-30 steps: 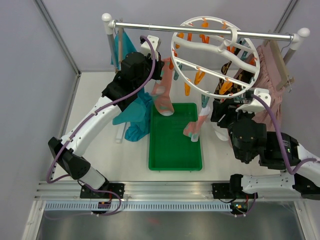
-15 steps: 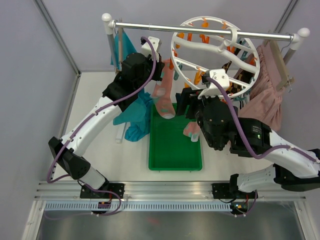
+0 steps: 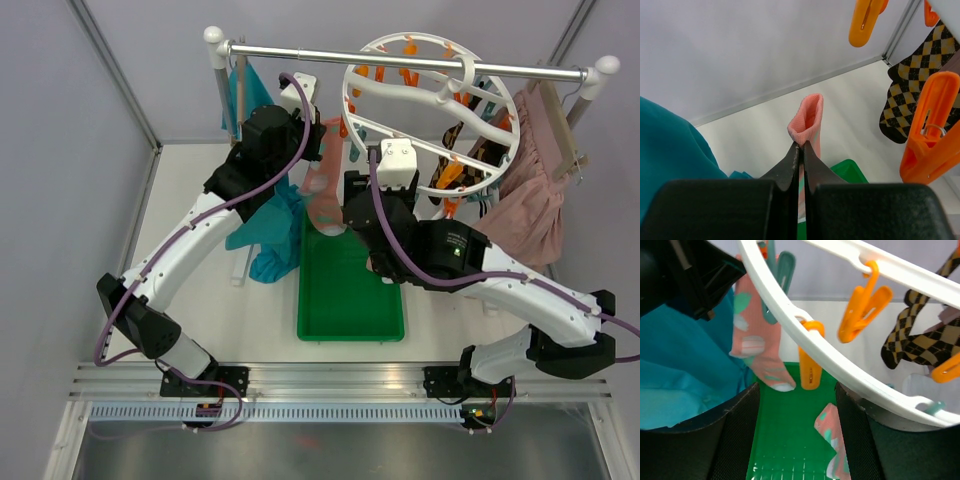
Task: Clip the socks to the hanger
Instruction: Rotate the hanger.
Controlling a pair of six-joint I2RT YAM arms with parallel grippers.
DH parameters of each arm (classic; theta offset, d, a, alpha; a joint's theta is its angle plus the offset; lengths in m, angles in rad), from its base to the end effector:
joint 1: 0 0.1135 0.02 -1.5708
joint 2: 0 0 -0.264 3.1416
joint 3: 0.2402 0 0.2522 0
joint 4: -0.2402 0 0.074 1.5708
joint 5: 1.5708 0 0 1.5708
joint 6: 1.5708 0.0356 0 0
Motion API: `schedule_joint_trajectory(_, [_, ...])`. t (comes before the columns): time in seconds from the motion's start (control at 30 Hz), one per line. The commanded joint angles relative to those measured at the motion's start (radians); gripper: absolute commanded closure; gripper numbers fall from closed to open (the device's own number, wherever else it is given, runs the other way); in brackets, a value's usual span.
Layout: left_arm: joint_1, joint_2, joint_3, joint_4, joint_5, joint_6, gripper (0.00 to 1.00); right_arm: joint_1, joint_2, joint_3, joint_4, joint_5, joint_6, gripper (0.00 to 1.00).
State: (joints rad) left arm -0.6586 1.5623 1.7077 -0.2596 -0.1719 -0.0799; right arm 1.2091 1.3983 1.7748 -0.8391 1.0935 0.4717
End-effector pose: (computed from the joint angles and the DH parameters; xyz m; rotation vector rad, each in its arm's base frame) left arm 0.2883 -0.2154 0.4599 0.3588 1.6616 -0.4094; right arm 0.1220 0.2332 0.4791 -0.0151 1.7781 0.0913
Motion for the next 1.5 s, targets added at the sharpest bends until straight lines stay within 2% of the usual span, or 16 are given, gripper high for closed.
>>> schedule_joint_trajectory(0.0, [0.01,-0.03,-0.005,0.031,0.023,0.022,0.98,0.001,0.016,-0.021,-0.002,0.13,0.015,0.32])
schedule_joint_trajectory(0.1, [0.013,-0.025,-0.005,0.033,0.026,0.022,0.98,0.001,-0.001,-0.089,0.079,0.178,-0.024,0.32])
schedule_joint_trajectory(0.53, [0.016,-0.033,-0.026,0.054,0.038,0.02,0.98,0.027,-0.145,-0.393,0.679,0.264,-0.323,0.53])
schedule_joint_trajectory(0.63, [0.017,-0.034,-0.029,0.059,0.04,0.02,0.98,0.047,-0.154,-0.405,0.719,0.275,-0.347,0.57])
schedule_joint_trajectory(0.8, [0.02,-0.036,-0.034,0.06,0.04,0.02,0.98,0.053,-0.179,-0.407,0.703,0.247,-0.334,0.8])
schedule_joint_trajectory(1.0, [0.028,-0.036,-0.036,0.063,0.043,0.019,0.98,0.058,-0.226,-0.37,0.536,0.201,-0.217,0.92])
schedule_joint_trajectory(1.2, [0.036,-0.036,-0.043,0.066,0.049,0.014,0.98,0.058,-0.288,-0.345,0.347,0.189,-0.11,0.97])
schedule_joint_trajectory(1.37, [0.039,-0.035,-0.052,0.074,0.055,0.008,0.98,0.058,-0.352,-0.357,0.27,0.197,-0.045,0.96])
schedule_joint_trajectory(1.47, [0.039,-0.033,-0.049,0.074,0.06,0.006,0.98,0.058,-0.371,-0.359,0.262,0.148,-0.036,0.81])
